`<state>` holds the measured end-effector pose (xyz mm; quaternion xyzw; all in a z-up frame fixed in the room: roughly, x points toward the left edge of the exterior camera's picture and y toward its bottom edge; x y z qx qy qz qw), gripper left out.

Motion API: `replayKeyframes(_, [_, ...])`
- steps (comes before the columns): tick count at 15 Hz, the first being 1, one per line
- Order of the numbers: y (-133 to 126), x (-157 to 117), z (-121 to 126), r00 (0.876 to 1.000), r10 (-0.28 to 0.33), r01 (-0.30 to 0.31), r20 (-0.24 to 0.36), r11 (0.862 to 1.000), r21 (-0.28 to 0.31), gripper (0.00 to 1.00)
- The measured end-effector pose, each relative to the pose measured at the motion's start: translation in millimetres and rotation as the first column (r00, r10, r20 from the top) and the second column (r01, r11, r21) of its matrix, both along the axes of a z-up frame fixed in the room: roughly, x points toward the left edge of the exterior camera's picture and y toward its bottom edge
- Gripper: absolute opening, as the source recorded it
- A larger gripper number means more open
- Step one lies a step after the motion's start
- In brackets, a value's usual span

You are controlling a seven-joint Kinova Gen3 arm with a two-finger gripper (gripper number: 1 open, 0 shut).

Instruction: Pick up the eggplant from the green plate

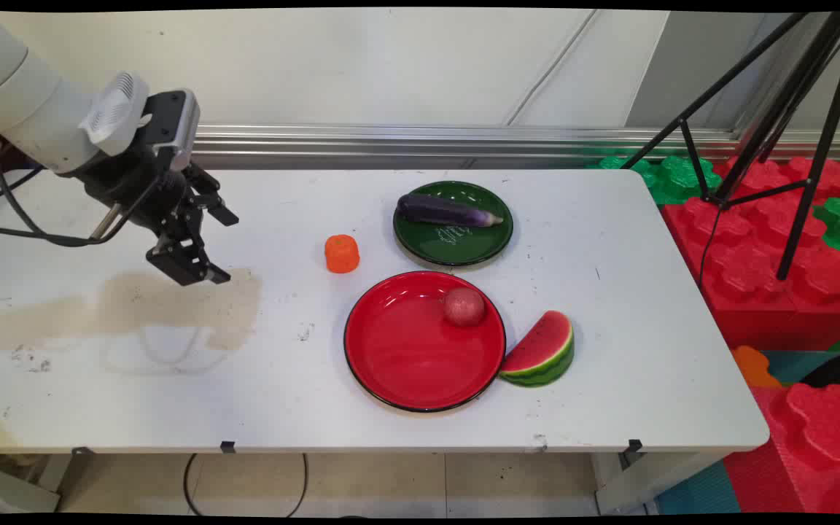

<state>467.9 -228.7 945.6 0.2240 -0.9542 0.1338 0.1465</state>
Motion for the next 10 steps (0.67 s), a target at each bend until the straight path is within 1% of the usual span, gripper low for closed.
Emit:
replayKeyframes(4, [-6,-4,6,1.0,0.017,-0.018,-0.002,1.0,-0.02,1.0])
replayKeyframes(8, [-19,-15,15,0.999,0.033,-0.033,-0.005,0.998,-0.045,1.0])
replayKeyframes(10, [-30,-24,20,0.999,0.045,-0.045,-0.01,0.997,-0.059,1.0])
